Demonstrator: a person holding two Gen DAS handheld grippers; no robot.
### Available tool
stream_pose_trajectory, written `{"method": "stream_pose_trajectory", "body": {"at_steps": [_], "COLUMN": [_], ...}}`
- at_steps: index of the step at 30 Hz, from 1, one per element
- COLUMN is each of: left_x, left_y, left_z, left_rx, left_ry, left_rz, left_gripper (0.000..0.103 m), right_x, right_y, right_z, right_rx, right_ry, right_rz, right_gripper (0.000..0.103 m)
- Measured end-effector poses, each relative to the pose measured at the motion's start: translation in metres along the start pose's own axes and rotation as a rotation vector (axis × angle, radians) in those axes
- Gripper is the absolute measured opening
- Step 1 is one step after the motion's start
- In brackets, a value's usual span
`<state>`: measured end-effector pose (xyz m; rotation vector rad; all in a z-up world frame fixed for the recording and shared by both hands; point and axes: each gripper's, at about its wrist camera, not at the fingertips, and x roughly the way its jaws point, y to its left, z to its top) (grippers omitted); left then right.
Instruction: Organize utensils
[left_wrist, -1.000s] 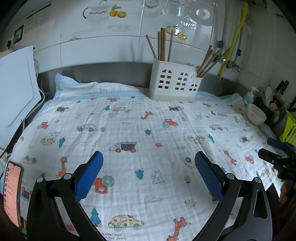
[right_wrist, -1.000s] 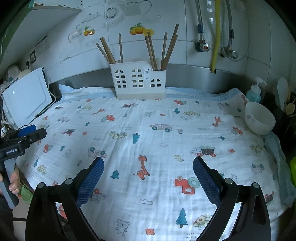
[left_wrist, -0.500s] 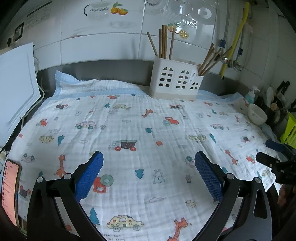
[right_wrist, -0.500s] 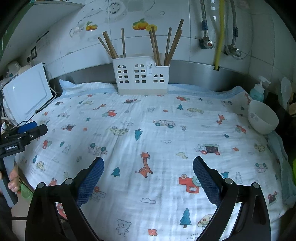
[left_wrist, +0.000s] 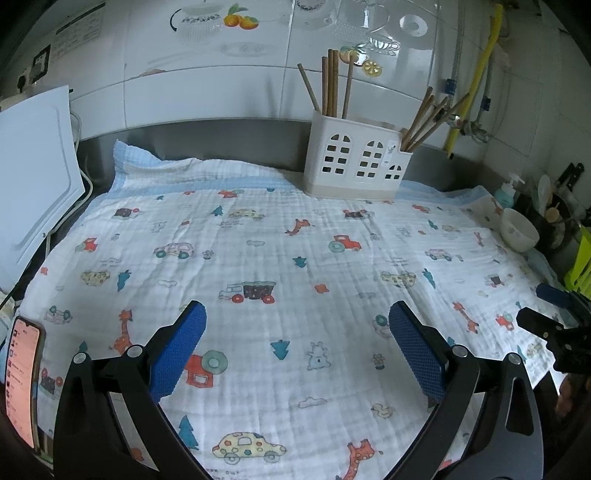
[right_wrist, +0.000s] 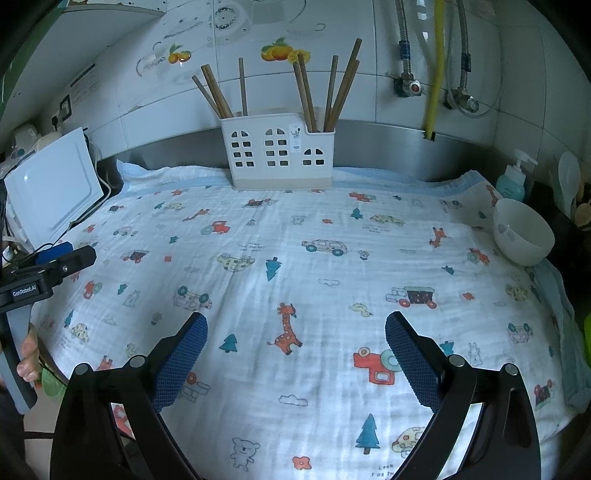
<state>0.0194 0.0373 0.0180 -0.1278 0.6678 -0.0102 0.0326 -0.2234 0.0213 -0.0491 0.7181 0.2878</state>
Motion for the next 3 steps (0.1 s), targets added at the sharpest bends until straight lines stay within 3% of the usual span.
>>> {"method": "stream_pose_trajectory", "body": {"at_steps": [3], "left_x": [0.0002], "left_y": [0.0012], "left_z": [0.0002], "left_rx": [-0.005], "left_ry": [0.001], "left_rz": [0.002], "left_gripper": [0.098], "right_x": [0.0], "right_y": [-0.0003], "right_z": [-0.0001], "right_rx": [0.0], "right_ry": [0.0], "right_rz": [0.0], "right_gripper": [0.094]}}
